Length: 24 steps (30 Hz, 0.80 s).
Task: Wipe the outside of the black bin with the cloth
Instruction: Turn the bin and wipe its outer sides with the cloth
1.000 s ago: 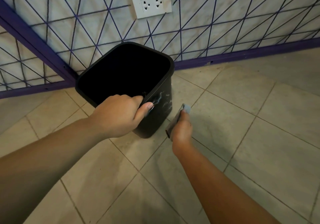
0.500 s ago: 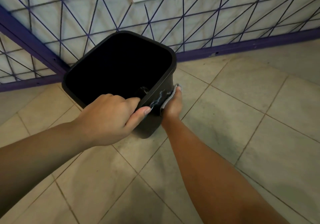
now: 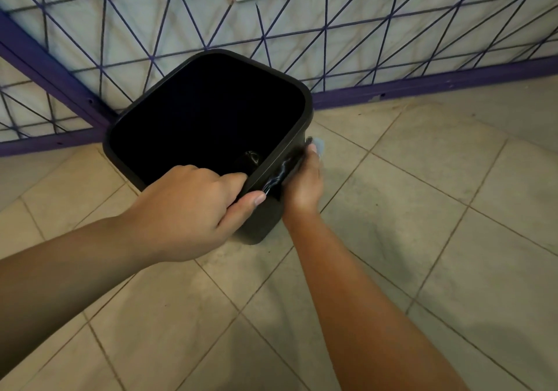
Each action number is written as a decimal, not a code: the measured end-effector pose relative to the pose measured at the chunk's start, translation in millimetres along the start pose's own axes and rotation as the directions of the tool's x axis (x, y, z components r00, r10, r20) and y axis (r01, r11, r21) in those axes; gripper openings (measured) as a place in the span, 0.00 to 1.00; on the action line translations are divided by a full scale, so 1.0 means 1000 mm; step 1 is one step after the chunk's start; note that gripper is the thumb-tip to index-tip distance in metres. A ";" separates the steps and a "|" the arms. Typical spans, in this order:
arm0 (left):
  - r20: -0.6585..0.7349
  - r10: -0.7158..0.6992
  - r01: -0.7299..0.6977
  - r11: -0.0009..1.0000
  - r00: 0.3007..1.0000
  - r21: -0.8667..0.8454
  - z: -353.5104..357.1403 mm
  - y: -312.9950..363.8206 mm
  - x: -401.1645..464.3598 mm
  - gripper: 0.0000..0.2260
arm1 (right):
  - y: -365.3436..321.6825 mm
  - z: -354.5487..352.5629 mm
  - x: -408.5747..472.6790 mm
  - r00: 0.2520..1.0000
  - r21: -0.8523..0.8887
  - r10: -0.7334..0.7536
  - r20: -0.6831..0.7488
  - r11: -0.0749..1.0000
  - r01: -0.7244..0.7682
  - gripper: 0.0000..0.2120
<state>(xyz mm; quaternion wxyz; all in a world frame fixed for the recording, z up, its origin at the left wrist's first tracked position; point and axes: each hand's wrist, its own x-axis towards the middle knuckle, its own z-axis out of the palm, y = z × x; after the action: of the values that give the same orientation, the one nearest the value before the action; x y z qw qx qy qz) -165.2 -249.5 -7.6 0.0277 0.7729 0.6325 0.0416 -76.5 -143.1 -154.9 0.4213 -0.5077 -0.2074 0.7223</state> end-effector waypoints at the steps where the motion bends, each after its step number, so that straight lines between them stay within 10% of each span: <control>1: 0.005 0.007 -0.007 1.000 1.000 -0.001 -0.001 -0.001 0.000 0.16 | 0.004 0.000 -0.004 1.000 -0.016 -0.029 0.006 0.999 0.029 0.47; 17: 0.038 0.000 0.001 1.000 0.999 -0.023 -0.002 -0.002 0.006 0.16 | 0.001 -0.019 0.021 0.997 -0.011 0.074 0.021 0.997 -0.074 0.25; 24: 0.038 -0.005 0.007 0.999 0.999 -0.053 -0.002 -0.002 0.007 0.17 | 0.004 -0.012 0.006 0.999 -0.052 -0.012 0.045 0.999 0.014 0.37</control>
<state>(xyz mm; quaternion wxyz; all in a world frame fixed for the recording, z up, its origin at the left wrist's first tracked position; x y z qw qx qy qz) -166.0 -242.2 -5.1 0.0606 0.7705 0.6330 0.0436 -68.3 -141.8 -165.8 0.4079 -0.5010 -0.2388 0.7249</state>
